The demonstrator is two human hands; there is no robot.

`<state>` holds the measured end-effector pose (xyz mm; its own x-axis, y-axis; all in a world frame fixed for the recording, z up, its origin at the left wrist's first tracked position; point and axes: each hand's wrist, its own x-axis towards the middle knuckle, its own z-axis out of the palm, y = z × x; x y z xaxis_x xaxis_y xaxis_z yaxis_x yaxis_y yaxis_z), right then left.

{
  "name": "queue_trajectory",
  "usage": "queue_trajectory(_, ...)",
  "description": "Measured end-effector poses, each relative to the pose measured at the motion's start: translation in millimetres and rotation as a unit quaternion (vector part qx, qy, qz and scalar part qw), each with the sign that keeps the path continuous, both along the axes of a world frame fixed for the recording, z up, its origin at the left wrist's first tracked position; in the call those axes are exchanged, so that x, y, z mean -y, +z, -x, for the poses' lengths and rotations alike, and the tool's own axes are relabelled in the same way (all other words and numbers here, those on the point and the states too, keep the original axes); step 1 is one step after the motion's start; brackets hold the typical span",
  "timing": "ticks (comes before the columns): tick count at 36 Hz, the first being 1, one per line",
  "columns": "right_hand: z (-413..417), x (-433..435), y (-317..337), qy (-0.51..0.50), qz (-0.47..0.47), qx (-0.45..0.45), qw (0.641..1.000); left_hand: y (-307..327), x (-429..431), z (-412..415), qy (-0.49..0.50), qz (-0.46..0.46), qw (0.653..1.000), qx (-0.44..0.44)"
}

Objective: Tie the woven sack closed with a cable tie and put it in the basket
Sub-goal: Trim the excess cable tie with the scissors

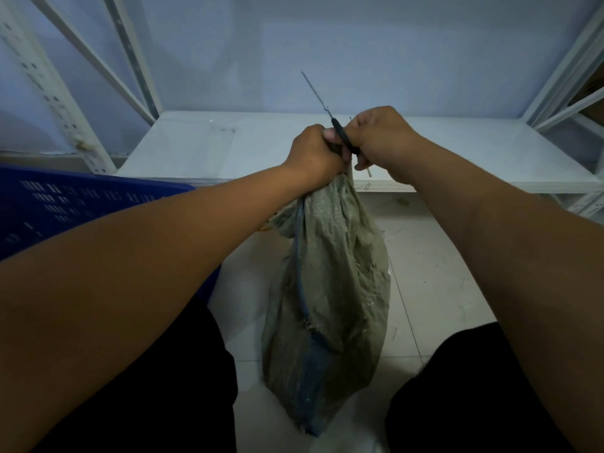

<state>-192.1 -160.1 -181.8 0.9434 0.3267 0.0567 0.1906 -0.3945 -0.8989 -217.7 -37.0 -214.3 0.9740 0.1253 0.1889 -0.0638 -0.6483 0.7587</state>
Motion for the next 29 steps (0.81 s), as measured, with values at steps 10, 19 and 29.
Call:
queue_trajectory(10,0,11,-4,-0.013,0.027,-0.011,0.999,3,-1,0,-0.003,-0.017,1.0,-0.004)
queue_trajectory(19,-2,14,-6,-0.09,0.037,0.006,0.995,-1,-2,-4,-0.017,0.005,1.0,-0.018)
queue_trajectory(29,-6,30,-10,-0.18,0.074,-0.027,0.981,3,-6,0,-0.089,0.066,0.992,-0.064)
